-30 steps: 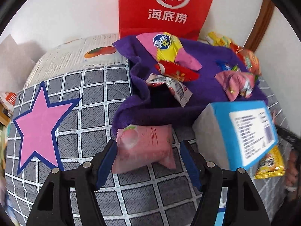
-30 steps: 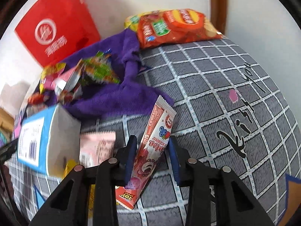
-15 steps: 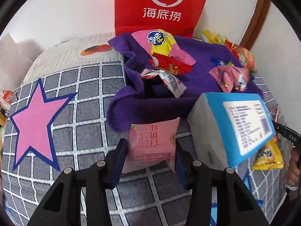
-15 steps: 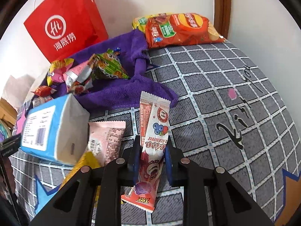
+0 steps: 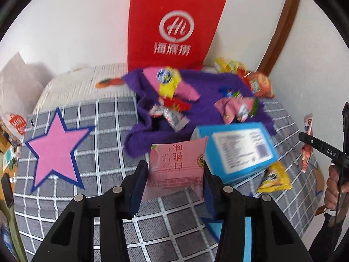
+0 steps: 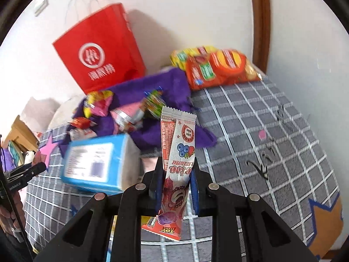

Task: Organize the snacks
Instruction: 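Carry the stick packet and peach packet over the purple cloth with both tools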

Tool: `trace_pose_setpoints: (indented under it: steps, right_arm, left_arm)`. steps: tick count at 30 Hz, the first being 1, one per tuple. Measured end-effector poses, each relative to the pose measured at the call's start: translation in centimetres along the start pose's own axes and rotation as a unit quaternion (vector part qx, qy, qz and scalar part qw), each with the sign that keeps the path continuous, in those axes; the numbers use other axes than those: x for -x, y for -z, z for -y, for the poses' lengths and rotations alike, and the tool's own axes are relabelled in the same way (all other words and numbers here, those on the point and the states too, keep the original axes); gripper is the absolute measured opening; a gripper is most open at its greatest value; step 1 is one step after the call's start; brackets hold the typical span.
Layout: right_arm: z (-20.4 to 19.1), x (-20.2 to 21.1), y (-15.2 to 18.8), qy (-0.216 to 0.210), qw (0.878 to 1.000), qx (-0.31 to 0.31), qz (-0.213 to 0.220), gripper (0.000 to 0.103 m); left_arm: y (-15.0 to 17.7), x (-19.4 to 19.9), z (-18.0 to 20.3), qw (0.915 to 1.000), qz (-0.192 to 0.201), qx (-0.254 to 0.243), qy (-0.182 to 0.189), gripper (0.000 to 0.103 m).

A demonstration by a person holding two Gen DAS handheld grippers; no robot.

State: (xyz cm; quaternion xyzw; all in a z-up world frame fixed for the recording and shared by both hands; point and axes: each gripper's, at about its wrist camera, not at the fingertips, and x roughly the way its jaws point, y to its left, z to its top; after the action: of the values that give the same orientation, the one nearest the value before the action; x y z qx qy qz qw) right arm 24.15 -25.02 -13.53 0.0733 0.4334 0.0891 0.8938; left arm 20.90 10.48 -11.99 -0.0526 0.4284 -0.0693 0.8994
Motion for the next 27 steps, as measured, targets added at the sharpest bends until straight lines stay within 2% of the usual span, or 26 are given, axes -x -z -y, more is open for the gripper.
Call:
trace_pose_setpoints:
  steps: [5,12,22,27]
  right_arm:
    - [-2.3,2.0,-2.5,-0.017,0.999,0.015,0.029,0.022]
    - [-5.3,2.2,-5.8,-0.031,0.997,0.049,0.049,0.022]
    - [-8.0,0.2,-9.9,-0.043,0.994,0.075,0.060,0.022]
    - [-9.0,-1.8,-12.6,-0.044,0.994,0.081,0.061,0.022]
  left_arm:
    - [-1.9,1.9,0.9,0.9995,0.028,-0.003,0.012,0.045]
    - [-4.1,2.0,1.9,0.9990,0.039,-0.007,0.020,0.045]
    - [-8.9,0.2,3.0,0.9984,0.053,-0.019,0.012,0.045]
    - [-11.3,-0.9,2.7,0.9981,0.058,-0.006,0.021,0.045]
